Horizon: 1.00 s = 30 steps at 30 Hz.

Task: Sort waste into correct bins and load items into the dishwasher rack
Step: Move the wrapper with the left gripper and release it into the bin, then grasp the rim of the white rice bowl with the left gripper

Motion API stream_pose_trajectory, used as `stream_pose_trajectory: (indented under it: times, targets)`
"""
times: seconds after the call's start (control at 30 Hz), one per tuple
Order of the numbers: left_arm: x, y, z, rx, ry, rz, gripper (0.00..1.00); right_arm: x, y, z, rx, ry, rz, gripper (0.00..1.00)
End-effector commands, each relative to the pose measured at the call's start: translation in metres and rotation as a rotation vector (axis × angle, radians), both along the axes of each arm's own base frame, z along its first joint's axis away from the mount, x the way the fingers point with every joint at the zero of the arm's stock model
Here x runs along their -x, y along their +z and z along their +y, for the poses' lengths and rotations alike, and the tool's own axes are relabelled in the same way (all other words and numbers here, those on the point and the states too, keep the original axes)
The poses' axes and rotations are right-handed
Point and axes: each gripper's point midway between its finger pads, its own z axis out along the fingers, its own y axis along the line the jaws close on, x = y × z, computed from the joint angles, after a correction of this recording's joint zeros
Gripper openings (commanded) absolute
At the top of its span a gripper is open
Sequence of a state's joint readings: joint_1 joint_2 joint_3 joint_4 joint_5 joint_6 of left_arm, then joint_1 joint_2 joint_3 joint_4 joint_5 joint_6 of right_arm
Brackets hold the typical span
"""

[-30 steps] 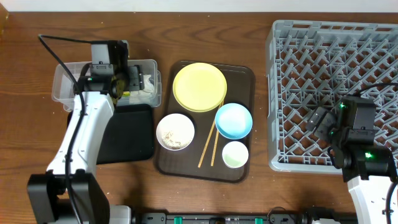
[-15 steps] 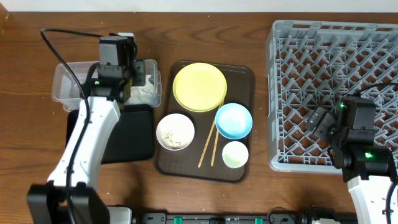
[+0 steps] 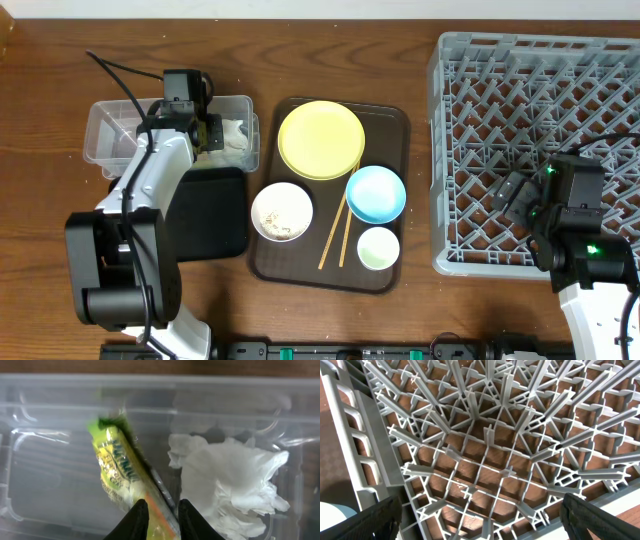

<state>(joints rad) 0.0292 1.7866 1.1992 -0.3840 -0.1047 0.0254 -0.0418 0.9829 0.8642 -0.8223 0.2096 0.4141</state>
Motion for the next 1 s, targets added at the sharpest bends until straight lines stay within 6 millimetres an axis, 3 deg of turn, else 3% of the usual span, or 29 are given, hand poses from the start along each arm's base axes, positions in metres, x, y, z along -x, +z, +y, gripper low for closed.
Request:
stream_pose_trajectory:
  times: [0.0, 0.07, 0.13, 0.23, 0.3, 0.47, 0.73, 0.97]
  targets:
    - [-0.01, 0.037, 0.002, -0.012, 0.007, -0.096, 0.27, -0.002, 0.007, -0.003, -0.008, -0.024, -0.022, 0.99]
    - [-0.012, 0.059, 0.001, -0.013, 0.005, -0.149, 0.36, -0.002, 0.007, -0.003, -0.008, -0.024, -0.022, 0.99]
    - [-0.011, 0.082, -0.006, 0.013, -0.017, -0.204, 0.4, -0.002, 0.007, -0.003, -0.008, -0.024, -0.022, 0.99]
    - [-0.004, 0.106, -0.034, 0.117, -0.103, -0.248, 0.43, -0.002, 0.007, -0.003, -0.008, -0.024, -0.023, 0.99]
    - [0.005, 0.11, -0.051, 0.201, -0.121, -0.238, 0.43, -0.002, 0.007, -0.003, -0.008, -0.024, -0.023, 0.99]
    - [0.041, 0.092, -0.106, 0.399, -0.153, -0.074, 0.44, -0.002, 0.007, -0.003, -0.008, -0.024, -0.022, 0.99]
    - [0.107, 0.063, -0.174, 0.385, -0.322, 0.178, 0.5, -0.002, 0.007, -0.003, -0.009, -0.024, -0.023, 0.99]
    - [0.135, 0.031, -0.21, 0.324, -0.426, 0.281, 0.51, -0.002, 0.007, -0.002, -0.015, -0.02, -0.022, 0.99]
